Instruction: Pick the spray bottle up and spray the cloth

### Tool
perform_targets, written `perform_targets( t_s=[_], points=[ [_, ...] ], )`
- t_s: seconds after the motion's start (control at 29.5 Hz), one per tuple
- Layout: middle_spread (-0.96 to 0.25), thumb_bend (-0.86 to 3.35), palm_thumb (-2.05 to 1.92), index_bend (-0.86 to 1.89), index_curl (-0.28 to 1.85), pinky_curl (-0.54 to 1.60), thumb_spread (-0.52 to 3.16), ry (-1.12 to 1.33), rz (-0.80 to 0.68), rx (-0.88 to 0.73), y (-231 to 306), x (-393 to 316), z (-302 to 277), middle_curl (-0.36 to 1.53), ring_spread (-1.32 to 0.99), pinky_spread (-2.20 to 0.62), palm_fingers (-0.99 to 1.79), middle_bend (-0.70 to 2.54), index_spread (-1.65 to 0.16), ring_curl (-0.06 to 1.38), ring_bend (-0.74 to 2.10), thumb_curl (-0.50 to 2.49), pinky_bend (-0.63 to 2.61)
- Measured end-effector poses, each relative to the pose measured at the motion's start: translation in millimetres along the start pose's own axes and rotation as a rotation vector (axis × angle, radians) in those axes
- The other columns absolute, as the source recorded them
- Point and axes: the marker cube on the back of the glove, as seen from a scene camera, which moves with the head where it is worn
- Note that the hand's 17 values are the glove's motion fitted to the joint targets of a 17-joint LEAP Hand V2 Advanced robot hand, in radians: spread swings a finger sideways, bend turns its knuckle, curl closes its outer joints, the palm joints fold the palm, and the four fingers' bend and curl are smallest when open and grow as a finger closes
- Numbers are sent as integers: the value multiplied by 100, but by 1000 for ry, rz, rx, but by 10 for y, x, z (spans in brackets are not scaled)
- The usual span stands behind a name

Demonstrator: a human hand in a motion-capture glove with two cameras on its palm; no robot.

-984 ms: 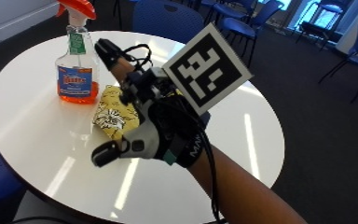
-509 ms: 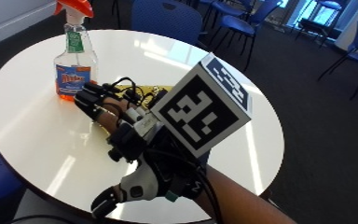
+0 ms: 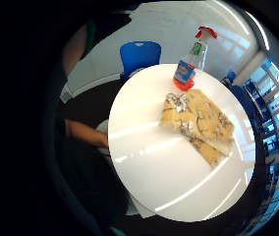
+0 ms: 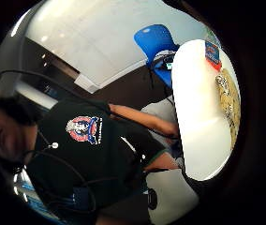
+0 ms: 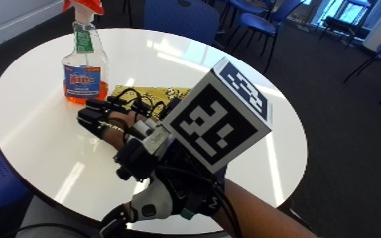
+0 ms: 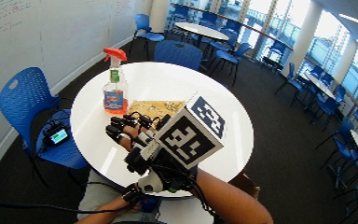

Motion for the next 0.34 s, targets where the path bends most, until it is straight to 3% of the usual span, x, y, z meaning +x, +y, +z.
perform_targets(
  t_s=[0.34],
  points=[
    [-7, -3, 47, 17, 28, 32, 87, -15, 4, -47, 44, -18, 99, 34, -3, 24, 30, 22, -42, 28, 25, 33, 20]
  ],
)
